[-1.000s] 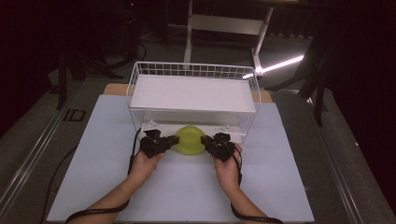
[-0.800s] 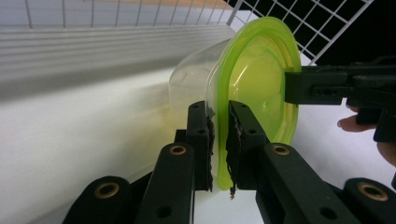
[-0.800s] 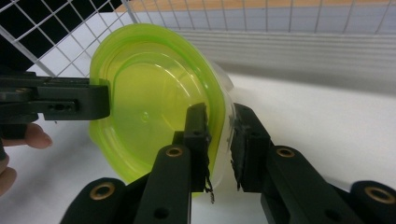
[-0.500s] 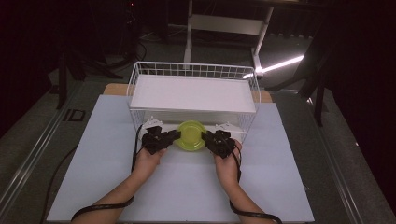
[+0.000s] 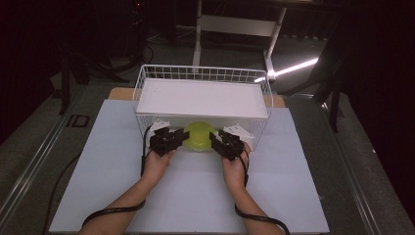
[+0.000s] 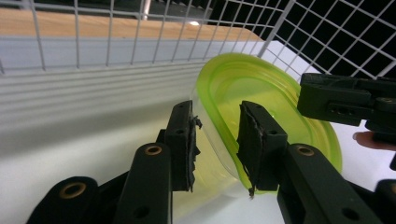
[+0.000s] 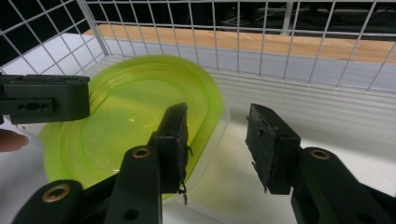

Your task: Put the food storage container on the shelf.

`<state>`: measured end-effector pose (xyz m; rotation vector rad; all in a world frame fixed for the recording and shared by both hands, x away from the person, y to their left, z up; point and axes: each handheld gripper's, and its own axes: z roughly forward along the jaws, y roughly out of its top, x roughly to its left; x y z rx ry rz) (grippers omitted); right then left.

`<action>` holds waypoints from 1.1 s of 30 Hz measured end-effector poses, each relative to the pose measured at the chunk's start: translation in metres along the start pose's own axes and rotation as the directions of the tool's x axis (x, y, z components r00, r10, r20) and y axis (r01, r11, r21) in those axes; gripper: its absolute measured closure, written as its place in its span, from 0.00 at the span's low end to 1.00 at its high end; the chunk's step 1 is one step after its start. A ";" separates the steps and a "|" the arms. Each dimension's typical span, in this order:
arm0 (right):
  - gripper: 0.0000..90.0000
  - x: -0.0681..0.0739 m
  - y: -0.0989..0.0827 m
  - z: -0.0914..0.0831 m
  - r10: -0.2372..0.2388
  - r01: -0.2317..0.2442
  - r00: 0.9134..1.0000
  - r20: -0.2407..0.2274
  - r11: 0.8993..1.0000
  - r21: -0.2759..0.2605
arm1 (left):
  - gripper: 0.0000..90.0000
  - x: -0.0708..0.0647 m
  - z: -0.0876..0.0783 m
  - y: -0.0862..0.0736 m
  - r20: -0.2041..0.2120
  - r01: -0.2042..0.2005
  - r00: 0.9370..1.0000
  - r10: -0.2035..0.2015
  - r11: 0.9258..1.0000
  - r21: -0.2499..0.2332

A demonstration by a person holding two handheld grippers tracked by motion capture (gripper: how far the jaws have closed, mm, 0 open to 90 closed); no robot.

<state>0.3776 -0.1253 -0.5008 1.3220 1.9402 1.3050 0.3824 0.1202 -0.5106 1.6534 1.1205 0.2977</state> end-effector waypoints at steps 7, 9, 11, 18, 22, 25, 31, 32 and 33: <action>0.59 -0.001 0.004 0.002 -0.008 0.008 1.000 0.005 1.000 0.003 | 0.63 -0.002 0.001 0.003 -0.010 0.038 0.999 -0.038 0.999 -0.022; 0.57 -0.001 0.005 -0.001 -0.011 0.011 1.000 -0.006 1.000 -0.003 | 0.61 -0.004 -0.003 0.004 -0.009 0.014 1.000 -0.014 1.000 -0.028; 0.57 0.001 0.005 -0.004 -0.018 0.018 1.000 -0.015 1.000 -0.008 | 0.60 -0.005 -0.006 0.004 0.000 0.004 1.000 -0.004 1.000 -0.030; 0.56 0.008 0.006 -0.023 -0.016 0.015 0.998 -0.053 1.000 -0.018 | 0.57 -0.002 -0.021 0.000 0.012 -0.014 1.000 0.014 1.000 -0.026; 0.56 0.013 0.008 -0.035 -0.016 0.016 0.997 -0.075 1.000 -0.012 | 0.55 -0.003 -0.033 -0.003 0.022 -0.014 1.000 0.015 1.000 -0.026; 0.58 0.018 0.006 -0.042 -0.018 0.017 0.995 -0.098 1.000 -0.007 | 0.55 -0.005 -0.042 -0.005 0.032 -0.021 0.999 0.022 0.999 -0.032; 0.64 0.032 -0.001 -0.056 -0.046 0.047 0.989 -0.138 0.999 0.003 | 0.53 -0.012 -0.062 -0.012 0.053 -0.051 0.997 0.052 0.998 -0.020; 0.65 0.033 -0.002 -0.058 -0.047 0.049 0.989 -0.141 0.999 0.008 | 0.53 -0.014 -0.066 -0.014 0.061 -0.056 0.996 0.057 0.998 -0.022; 0.70 0.034 -0.004 -0.059 -0.047 0.049 0.990 -0.137 0.999 0.011 | 0.53 -0.016 -0.069 -0.015 0.068 -0.056 0.996 0.057 0.998 -0.019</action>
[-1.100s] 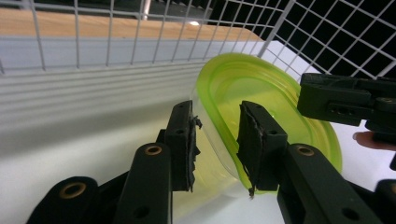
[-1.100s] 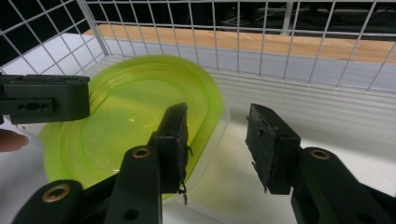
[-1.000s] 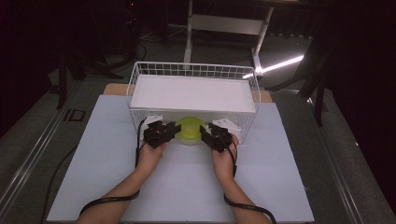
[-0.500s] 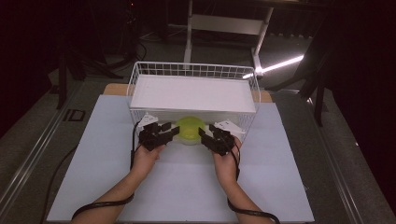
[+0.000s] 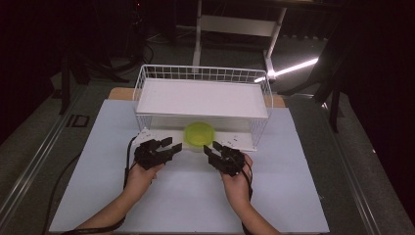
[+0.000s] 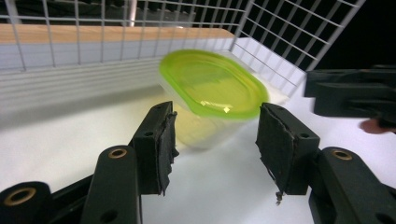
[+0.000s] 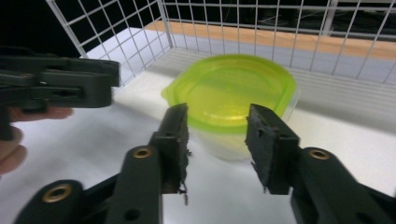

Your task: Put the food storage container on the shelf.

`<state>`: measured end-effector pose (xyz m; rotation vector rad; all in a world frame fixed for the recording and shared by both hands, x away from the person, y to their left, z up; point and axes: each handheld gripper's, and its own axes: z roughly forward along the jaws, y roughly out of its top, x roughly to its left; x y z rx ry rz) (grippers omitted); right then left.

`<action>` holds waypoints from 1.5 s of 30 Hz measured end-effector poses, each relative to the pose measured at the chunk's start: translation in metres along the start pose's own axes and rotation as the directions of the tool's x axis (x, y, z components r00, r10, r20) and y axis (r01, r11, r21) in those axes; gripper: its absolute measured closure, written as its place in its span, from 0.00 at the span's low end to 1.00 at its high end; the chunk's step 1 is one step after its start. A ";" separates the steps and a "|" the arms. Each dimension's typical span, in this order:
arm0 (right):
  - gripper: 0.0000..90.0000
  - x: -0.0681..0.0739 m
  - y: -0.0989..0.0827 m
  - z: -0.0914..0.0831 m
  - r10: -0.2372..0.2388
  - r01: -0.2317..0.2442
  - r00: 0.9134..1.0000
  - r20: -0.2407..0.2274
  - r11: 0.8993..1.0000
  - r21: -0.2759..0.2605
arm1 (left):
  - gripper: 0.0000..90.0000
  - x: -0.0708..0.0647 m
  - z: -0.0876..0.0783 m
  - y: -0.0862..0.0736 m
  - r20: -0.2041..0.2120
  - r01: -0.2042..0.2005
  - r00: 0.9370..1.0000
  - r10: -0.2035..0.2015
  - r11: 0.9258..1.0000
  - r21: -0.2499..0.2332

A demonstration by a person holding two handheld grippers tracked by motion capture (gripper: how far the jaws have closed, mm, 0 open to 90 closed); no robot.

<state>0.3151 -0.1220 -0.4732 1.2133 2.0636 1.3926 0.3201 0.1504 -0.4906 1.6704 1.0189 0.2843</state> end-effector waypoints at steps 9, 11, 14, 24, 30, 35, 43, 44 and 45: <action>1.00 0.000 -0.013 0.008 -0.015 0.014 1.000 0.014 0.996 0.087 | 0.44 -0.012 -0.031 -0.012 -0.004 -0.042 0.999 0.042 0.999 0.019; 1.00 0.000 -0.015 0.011 -0.015 0.014 1.000 0.015 0.995 0.098 | 0.44 -0.011 -0.035 -0.014 0.002 -0.025 1.000 0.025 0.999 0.021; 1.00 0.002 -0.018 0.014 -0.014 0.013 1.000 0.012 0.994 0.106 | 0.35 -0.009 -0.042 -0.019 0.032 -0.007 0.999 0.007 1.000 0.011; 1.00 0.006 -0.025 0.031 -0.006 0.005 1.000 0.009 0.991 0.135 | 0.22 -0.006 -0.052 -0.029 0.044 -0.005 0.999 0.006 1.000 -0.017; 1.00 0.005 -0.021 0.040 0.001 -0.003 1.000 0.014 0.991 0.136 | 0.01 -0.008 -0.053 -0.035 0.022 -0.051 0.998 0.052 0.998 -0.039; 1.00 0.002 -0.019 0.046 0.004 -0.007 1.000 0.029 0.991 0.132 | 0.01 -0.004 -0.053 -0.037 0.033 -0.034 0.999 0.035 0.999 -0.040; 1.00 -0.008 -0.016 0.062 0.039 -0.046 0.998 0.053 0.990 0.132 | 0.01 -0.002 -0.053 -0.038 0.028 -0.030 0.999 0.031 0.999 -0.043; 1.00 -0.008 -0.015 0.065 0.042 -0.049 0.998 0.056 0.990 0.131 | 0.01 -0.002 -0.053 -0.038 0.026 -0.032 0.999 0.033 0.998 -0.047; 1.00 -0.009 -0.014 0.067 0.043 -0.050 0.997 0.056 0.990 0.131 | 0.01 -0.002 -0.053 -0.038 0.024 -0.035 0.999 0.036 0.998 -0.047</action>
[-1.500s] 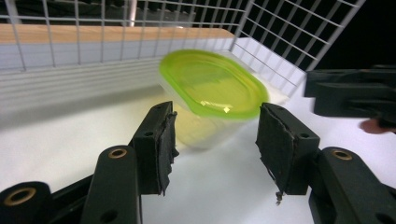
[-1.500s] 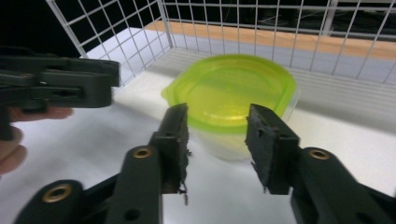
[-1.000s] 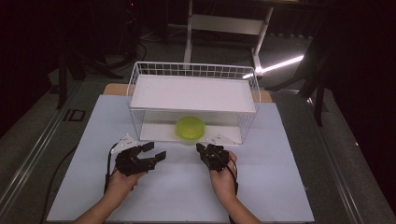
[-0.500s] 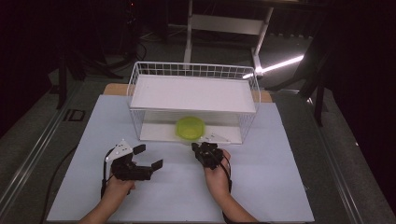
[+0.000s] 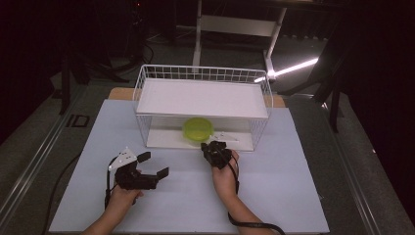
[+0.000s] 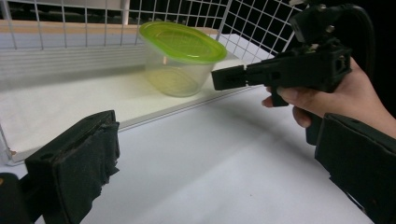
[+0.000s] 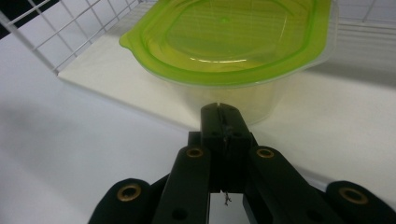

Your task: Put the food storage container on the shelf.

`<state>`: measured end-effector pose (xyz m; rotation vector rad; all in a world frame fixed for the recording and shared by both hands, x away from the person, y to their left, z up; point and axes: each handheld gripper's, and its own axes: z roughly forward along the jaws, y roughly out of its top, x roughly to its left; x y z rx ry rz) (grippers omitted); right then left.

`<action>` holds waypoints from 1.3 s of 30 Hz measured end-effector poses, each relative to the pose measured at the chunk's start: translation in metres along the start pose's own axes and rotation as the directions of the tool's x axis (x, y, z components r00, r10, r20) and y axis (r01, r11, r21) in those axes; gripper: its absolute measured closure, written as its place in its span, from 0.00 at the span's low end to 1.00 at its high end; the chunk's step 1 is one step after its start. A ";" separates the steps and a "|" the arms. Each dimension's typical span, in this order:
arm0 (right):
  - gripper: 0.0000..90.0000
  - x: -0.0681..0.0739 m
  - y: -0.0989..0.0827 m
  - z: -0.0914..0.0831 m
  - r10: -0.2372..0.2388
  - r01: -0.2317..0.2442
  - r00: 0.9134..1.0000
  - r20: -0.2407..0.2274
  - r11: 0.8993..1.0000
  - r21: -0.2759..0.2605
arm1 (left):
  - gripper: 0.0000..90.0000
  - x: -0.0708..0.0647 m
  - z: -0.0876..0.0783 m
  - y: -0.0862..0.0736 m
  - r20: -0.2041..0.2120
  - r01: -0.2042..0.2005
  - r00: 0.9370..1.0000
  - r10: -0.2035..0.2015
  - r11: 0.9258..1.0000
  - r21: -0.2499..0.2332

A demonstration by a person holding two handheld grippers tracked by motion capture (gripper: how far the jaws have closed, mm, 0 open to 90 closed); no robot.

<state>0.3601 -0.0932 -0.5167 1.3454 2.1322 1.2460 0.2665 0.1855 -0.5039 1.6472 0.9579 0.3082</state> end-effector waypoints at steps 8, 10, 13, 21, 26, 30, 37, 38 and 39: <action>1.00 0.001 0.010 0.013 0.006 -0.006 1.000 0.013 1.000 -0.003 | 0.01 0.000 0.000 0.000 -0.004 -0.017 1.000 0.017 1.000 -0.006; 0.99 0.000 0.013 0.016 0.007 -0.007 1.000 0.013 1.000 -0.004 | 0.01 0.001 0.001 0.000 -0.006 -0.013 1.000 0.013 1.000 -0.007; 0.98 0.001 0.015 0.019 0.002 -0.002 1.000 0.008 1.000 -0.003 | 0.01 0.001 0.001 0.000 -0.006 -0.017 1.000 0.017 1.000 -0.009; 0.94 0.004 0.007 0.007 -0.012 0.012 1.000 -0.021 1.000 0.017 | 0.01 0.001 0.002 0.000 -0.002 -0.012 1.000 0.012 1.000 -0.003; 0.81 0.008 -0.002 -0.010 -0.024 0.025 0.997 -0.068 1.000 0.016 | 0.01 -0.004 0.004 0.004 0.007 -0.026 1.000 0.027 1.000 -0.009; 0.63 0.009 -0.005 -0.027 -0.036 0.035 0.996 -0.086 0.999 -0.013 | 0.01 -0.008 0.005 0.006 0.032 -0.049 0.998 0.050 0.999 -0.012; 0.31 0.005 -0.004 -0.050 -0.049 0.041 0.989 -0.138 0.997 -0.059 | 0.01 -0.014 0.003 0.012 0.056 -0.055 0.997 0.056 0.998 -0.019; 0.28 0.004 -0.004 -0.053 -0.055 0.046 0.987 -0.149 0.997 -0.066 | 0.01 -0.014 0.002 0.012 0.057 -0.057 0.997 0.058 0.998 -0.019; 0.24 0.003 -0.004 -0.056 -0.054 0.043 0.986 -0.158 0.996 -0.074 | 0.01 -0.015 0.000 0.014 0.059 -0.065 0.996 0.066 0.998 -0.015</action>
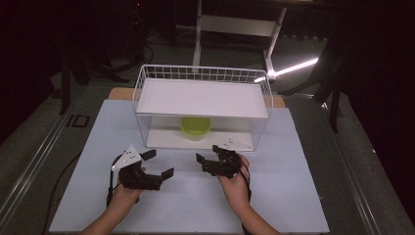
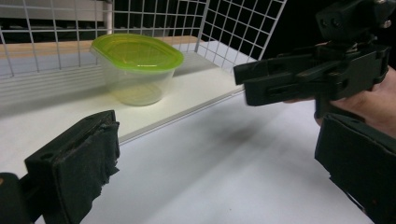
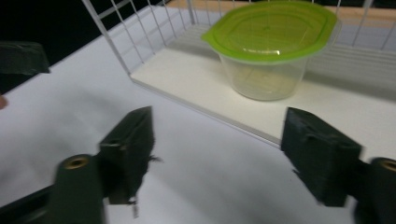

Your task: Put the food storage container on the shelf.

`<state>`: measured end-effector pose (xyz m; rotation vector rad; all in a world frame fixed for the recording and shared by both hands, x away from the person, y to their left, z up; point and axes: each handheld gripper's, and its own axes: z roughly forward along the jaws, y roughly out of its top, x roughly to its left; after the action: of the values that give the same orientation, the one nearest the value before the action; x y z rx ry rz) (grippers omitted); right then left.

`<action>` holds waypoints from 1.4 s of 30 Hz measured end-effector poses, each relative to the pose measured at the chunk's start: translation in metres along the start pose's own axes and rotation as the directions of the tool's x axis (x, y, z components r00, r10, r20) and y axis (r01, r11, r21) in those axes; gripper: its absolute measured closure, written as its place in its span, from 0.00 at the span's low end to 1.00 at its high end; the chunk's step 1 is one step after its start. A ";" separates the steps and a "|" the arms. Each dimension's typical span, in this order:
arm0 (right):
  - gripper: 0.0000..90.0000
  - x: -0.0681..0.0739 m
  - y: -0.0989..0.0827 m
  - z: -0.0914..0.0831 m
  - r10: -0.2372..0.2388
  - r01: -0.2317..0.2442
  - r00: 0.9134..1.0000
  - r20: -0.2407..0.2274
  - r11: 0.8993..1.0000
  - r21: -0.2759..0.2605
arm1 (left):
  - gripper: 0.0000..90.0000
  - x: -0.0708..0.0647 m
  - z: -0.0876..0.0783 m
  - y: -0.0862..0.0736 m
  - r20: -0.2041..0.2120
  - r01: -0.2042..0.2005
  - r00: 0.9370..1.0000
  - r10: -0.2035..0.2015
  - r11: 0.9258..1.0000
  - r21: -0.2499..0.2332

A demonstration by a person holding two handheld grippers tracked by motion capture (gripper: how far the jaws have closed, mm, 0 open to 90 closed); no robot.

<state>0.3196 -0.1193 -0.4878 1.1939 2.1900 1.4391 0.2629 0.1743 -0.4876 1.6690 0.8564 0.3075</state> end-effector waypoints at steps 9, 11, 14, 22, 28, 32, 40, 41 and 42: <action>0.20 0.000 -0.009 -0.031 -0.030 0.030 1.000 -0.010 0.998 -0.049 | 0.01 -0.005 -0.013 0.002 0.015 -0.022 1.000 0.022 1.000 0.004; 0.20 0.000 -0.009 -0.035 -0.035 0.034 0.999 -0.008 0.998 -0.052 | 0.01 -0.006 -0.016 0.001 0.017 -0.028 0.999 0.028 1.000 0.005; 0.20 -0.002 -0.013 -0.047 -0.042 0.041 0.999 -0.011 0.998 -0.056 | 0.01 -0.007 -0.022 -0.001 0.018 -0.027 0.999 0.027 1.000 0.004; 0.20 -0.001 -0.030 -0.072 -0.079 0.079 0.997 -0.013 0.996 -0.031 | 0.01 -0.009 -0.038 -0.011 0.017 -0.023 1.000 0.023 1.000 0.006; 0.20 0.000 -0.041 -0.091 -0.111 0.111 0.994 -0.012 0.994 -0.014 | 0.01 -0.012 -0.050 -0.018 0.016 -0.023 1.000 0.023 1.000 0.015; 0.20 -0.001 -0.044 -0.099 -0.111 0.111 0.994 -0.009 0.994 -0.019 | 0.01 -0.013 -0.053 -0.022 0.012 -0.027 1.000 0.027 0.999 0.020; 0.20 -0.011 -0.057 -0.105 -0.132 0.132 0.991 0.007 0.991 -0.014 | 0.01 -0.011 -0.051 -0.034 0.005 -0.023 1.000 0.023 0.999 0.029; 0.20 -0.011 -0.059 -0.105 -0.138 0.138 0.990 0.010 0.990 -0.012 | 0.01 -0.011 -0.048 -0.036 -0.005 -0.034 0.999 0.034 0.999 0.034; 0.20 -0.011 -0.060 -0.104 -0.140 0.140 0.990 0.007 0.990 -0.008 | 0.01 -0.011 -0.047 -0.037 -0.005 -0.039 0.999 0.039 0.998 0.042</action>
<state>0.2344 -0.2047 -0.4918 1.0183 2.2129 1.3833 0.2126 0.2033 -0.5060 1.7261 0.8408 0.3235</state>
